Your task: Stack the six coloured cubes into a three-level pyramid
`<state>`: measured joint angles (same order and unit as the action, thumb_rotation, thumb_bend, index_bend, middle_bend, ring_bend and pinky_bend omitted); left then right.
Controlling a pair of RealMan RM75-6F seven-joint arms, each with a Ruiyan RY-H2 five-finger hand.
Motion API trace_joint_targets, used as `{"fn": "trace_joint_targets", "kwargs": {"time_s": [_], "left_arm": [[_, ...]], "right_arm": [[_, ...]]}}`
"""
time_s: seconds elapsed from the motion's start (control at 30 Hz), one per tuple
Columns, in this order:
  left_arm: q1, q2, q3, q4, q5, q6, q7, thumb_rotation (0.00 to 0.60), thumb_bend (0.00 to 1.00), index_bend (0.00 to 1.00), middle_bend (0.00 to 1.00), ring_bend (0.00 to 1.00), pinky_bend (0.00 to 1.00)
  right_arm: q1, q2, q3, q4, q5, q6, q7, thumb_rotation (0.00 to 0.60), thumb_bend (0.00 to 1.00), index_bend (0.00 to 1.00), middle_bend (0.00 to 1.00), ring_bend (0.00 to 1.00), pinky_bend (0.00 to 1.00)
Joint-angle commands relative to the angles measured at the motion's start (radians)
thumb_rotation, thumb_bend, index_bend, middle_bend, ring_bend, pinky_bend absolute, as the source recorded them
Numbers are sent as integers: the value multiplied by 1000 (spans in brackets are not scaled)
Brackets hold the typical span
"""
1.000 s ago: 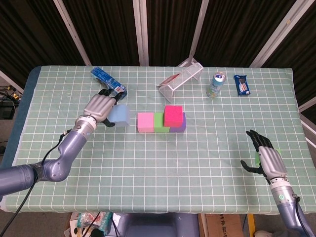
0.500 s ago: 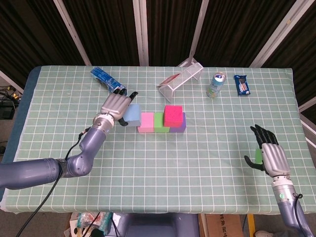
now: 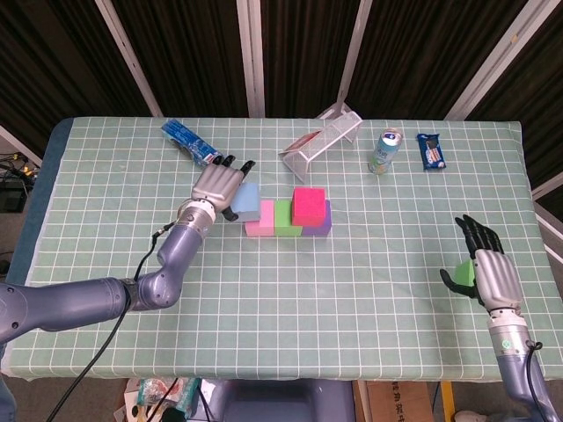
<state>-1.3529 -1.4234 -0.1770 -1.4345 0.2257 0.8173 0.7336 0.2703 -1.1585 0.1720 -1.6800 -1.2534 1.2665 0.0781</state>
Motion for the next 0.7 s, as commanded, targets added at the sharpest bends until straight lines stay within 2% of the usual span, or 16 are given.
{"fn": "trace_joint_targets", "kwargs": {"time_s": [0.03, 0.3, 0.7], "left_arm": [[-8, -7, -3, 7, -1, -6, 0, 600, 270, 11, 359, 61, 96], [-46, -41, 10, 37, -49, -22, 38, 600, 270, 11, 355, 61, 95], [-114, -73, -21, 80, -131, -32, 69, 600, 270, 11, 354, 61, 96]], "right_arm": [[-1, -5, 3, 6, -1, 4, 0, 600, 348, 0, 0, 0, 0], [-3, -13, 4, 15, -8, 9, 1, 600, 349, 0, 0, 0, 0], [-4, -19, 6, 21, -6, 3, 9, 600, 348, 0, 0, 0, 0]]}}
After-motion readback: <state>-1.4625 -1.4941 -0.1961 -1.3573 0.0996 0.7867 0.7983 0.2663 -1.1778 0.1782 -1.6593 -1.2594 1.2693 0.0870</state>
